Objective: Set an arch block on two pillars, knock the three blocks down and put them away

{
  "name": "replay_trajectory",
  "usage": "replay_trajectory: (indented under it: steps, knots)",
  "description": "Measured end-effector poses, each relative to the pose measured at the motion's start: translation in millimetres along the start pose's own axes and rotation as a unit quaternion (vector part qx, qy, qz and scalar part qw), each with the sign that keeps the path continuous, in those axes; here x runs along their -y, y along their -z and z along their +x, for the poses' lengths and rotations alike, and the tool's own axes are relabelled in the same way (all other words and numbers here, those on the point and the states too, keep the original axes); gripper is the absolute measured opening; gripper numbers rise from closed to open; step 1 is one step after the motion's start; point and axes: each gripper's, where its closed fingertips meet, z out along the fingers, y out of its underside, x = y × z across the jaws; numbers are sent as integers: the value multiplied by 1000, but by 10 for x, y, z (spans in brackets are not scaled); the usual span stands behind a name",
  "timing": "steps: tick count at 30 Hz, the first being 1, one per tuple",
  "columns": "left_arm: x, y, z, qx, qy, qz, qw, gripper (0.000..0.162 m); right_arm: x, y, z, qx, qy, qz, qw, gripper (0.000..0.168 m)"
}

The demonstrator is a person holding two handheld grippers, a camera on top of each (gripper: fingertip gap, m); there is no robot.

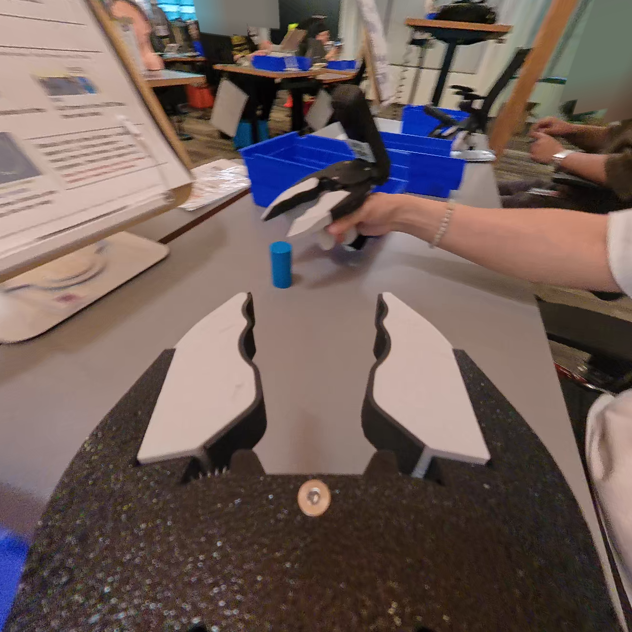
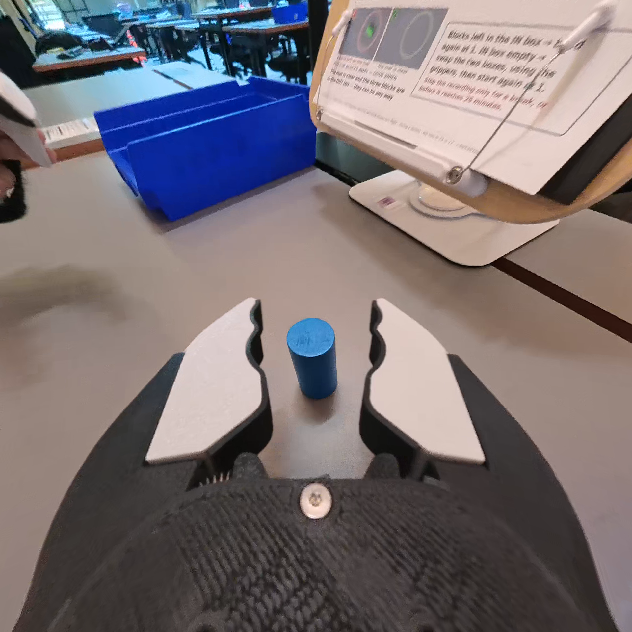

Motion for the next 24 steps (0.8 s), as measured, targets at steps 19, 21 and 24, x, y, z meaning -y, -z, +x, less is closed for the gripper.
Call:
replay_trajectory:
  steps: [19, 21, 24]
  knots:
    - [-1149, 1752, -2065, 340, 494, -317, 735, 51, 219, 558, -778, -37, 87, 38, 995, 72]
    - [-1226, 1738, -2161, 343, 533, -297, 714, 52, 162, 613, -809, -41, 97, 30, 994, 72]
    - [-1405, 1801, -2247, 373, 568, -298, 670, 63, 75, 678, -829, -44, 106, 17, 993, 72]
